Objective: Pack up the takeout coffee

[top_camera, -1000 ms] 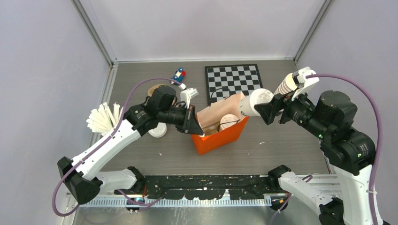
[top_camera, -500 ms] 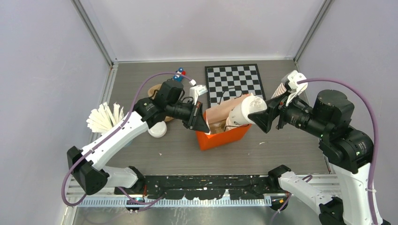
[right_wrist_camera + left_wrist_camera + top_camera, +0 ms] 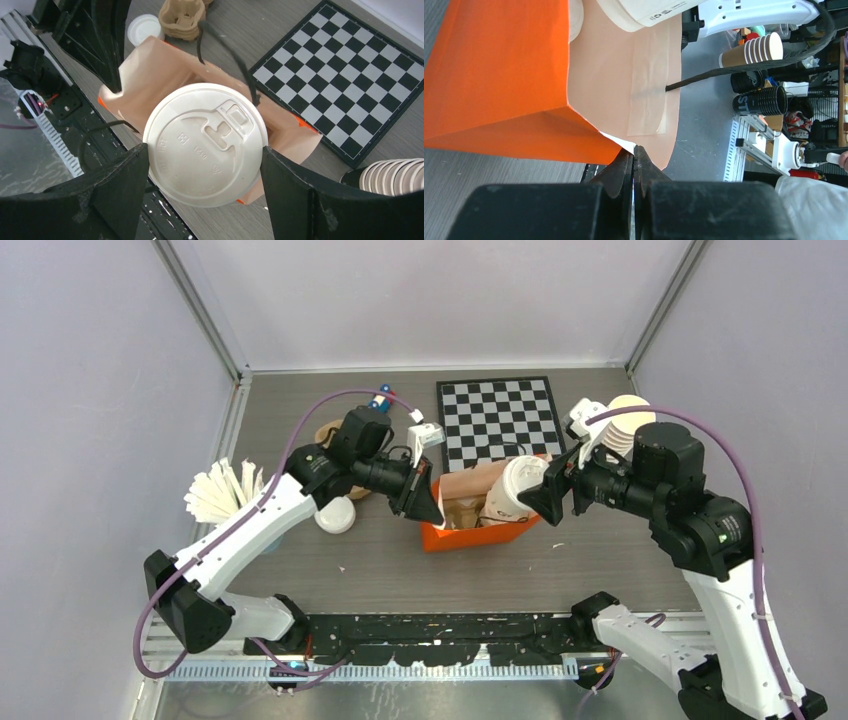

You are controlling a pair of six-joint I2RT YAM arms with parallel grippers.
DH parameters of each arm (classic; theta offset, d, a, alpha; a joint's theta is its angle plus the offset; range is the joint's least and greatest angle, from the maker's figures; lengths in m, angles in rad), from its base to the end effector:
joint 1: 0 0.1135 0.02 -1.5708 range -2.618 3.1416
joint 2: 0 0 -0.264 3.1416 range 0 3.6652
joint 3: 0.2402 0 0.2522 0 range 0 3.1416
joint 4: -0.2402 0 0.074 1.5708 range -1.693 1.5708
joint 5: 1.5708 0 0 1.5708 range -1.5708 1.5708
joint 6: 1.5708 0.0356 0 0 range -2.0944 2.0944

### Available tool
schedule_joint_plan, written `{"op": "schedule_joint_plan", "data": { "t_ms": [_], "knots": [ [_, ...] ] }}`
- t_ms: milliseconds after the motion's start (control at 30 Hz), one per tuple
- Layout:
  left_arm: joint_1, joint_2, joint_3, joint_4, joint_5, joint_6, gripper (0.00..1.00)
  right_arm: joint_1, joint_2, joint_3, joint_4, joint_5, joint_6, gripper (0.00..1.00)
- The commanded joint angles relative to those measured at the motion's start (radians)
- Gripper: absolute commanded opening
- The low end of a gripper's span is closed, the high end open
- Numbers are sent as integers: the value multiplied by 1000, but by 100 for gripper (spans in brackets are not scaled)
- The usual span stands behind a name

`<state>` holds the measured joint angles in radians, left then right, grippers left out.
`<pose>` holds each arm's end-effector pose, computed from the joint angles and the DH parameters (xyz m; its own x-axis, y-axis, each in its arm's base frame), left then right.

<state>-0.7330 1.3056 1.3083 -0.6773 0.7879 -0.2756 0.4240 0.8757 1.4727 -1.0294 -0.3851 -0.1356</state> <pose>0.1860 -0.2014 0.3670 -0.6870 0.3603 -0.6310 0.7237 0.2617 -0.6386 0.1011 0.0603 0.4587 -0.2849 -0.2660 -0.9209 -0.7374 0.6746 0.0332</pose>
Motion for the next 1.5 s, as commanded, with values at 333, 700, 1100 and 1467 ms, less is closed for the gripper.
{"op": "schedule_joint_plan", "data": {
  "t_ms": [333,700,1100,1467],
  "knots": [
    [56,-50,-6,15,-50,-86,17,66,-25,-108,57,-7,20,79],
    [64,-139,-57,8,-149,-278,45,226,3,-130,92,147,41,76],
    [63,-146,-34,-116,-263,-370,50,400,42,-158,158,288,69,76],
    [64,-128,-60,-13,-257,-372,34,536,66,-184,200,410,16,76]
  ]
}}
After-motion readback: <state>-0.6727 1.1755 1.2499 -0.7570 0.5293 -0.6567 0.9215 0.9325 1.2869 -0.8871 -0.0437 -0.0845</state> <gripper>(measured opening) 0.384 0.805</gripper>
